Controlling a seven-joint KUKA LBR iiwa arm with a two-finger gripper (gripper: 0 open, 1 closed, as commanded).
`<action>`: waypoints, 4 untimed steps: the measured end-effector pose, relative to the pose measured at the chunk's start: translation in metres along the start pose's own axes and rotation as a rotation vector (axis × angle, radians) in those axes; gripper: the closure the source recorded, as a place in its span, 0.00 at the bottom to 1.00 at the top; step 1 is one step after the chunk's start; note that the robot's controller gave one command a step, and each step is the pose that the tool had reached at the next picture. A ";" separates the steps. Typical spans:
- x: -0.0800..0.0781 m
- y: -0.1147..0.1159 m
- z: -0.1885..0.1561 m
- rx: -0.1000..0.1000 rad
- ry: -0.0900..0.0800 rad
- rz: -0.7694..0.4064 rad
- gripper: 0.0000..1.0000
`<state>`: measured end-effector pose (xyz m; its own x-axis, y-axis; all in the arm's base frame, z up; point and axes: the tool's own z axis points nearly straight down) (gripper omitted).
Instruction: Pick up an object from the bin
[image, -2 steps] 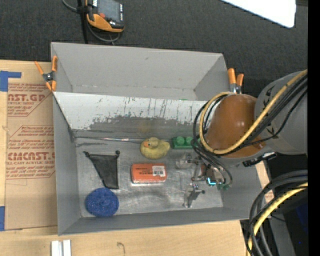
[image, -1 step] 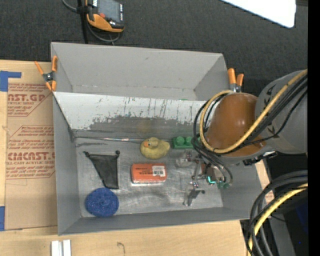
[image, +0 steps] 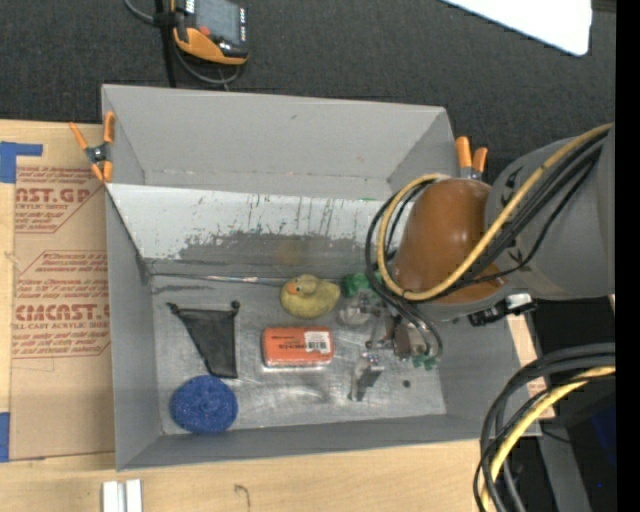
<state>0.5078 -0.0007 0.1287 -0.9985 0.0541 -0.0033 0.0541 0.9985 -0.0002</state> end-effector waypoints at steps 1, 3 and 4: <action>-0.014 0.036 0.032 -0.003 0.001 0.017 0.00; -0.003 0.059 0.053 -0.002 -0.005 -0.139 1.00; -0.005 0.074 -0.073 -0.001 0.002 -0.082 1.00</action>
Offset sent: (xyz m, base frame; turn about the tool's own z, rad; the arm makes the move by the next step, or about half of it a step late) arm 0.0041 0.0580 -0.0544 -0.1381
